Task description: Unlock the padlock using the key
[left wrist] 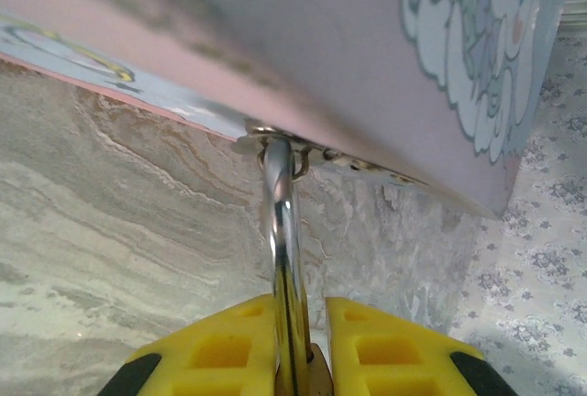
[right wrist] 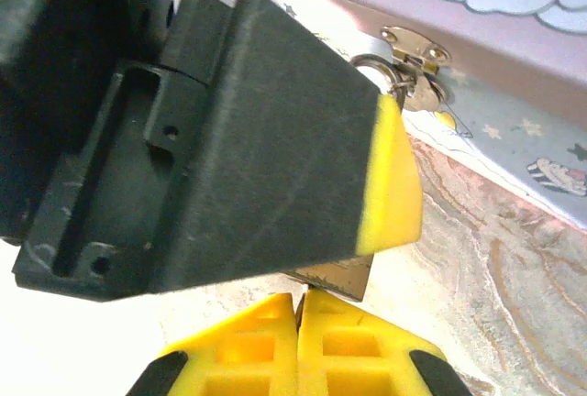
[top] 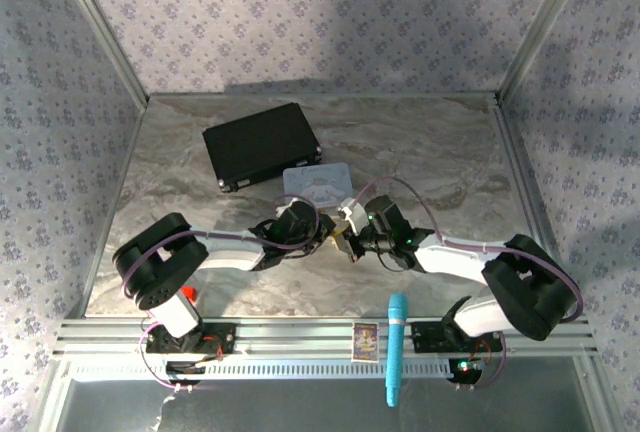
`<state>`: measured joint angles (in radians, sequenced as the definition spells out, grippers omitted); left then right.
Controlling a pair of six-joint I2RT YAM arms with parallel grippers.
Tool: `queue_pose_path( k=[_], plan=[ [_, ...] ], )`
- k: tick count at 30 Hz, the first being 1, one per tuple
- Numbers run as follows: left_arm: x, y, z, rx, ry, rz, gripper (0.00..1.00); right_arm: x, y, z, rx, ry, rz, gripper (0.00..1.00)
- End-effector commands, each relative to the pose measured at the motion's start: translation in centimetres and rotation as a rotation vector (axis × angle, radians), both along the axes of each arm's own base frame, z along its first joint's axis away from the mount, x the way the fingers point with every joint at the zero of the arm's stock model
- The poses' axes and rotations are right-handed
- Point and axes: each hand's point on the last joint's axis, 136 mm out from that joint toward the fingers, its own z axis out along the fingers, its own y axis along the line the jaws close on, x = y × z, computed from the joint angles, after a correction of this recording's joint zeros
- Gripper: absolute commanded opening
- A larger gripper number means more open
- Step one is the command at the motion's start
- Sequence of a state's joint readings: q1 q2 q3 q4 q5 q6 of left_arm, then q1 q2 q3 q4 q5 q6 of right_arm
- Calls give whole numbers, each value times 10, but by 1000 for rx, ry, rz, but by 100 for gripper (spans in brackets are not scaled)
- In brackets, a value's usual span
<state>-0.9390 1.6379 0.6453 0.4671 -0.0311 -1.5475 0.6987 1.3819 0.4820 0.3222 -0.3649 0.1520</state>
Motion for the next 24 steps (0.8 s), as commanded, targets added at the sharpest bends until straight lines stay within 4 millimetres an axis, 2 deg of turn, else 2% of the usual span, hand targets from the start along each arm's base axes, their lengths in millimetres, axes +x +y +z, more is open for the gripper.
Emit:
queue_pose_path(
  k=[1, 12, 16, 21, 24],
  plan=[
    [-32, -23, 6, -80, 82, -135, 0, 14, -7, 3, 124, 76, -81, 0],
    [-36, -23, 2, -118, 97, -139, 0, 25, -19, -11, 268, 324, -176, 0],
    [-37, -23, 4, -123, 95, -142, 0, 32, -21, -10, 379, 427, -208, 0],
    [-38, -23, 2, -123, 100, -148, 0, 37, -17, -5, 433, 486, -227, 0],
    [-39, -21, -1, -128, 105, -142, 0, 42, -23, -4, 455, 519, -270, 0]
  ],
)
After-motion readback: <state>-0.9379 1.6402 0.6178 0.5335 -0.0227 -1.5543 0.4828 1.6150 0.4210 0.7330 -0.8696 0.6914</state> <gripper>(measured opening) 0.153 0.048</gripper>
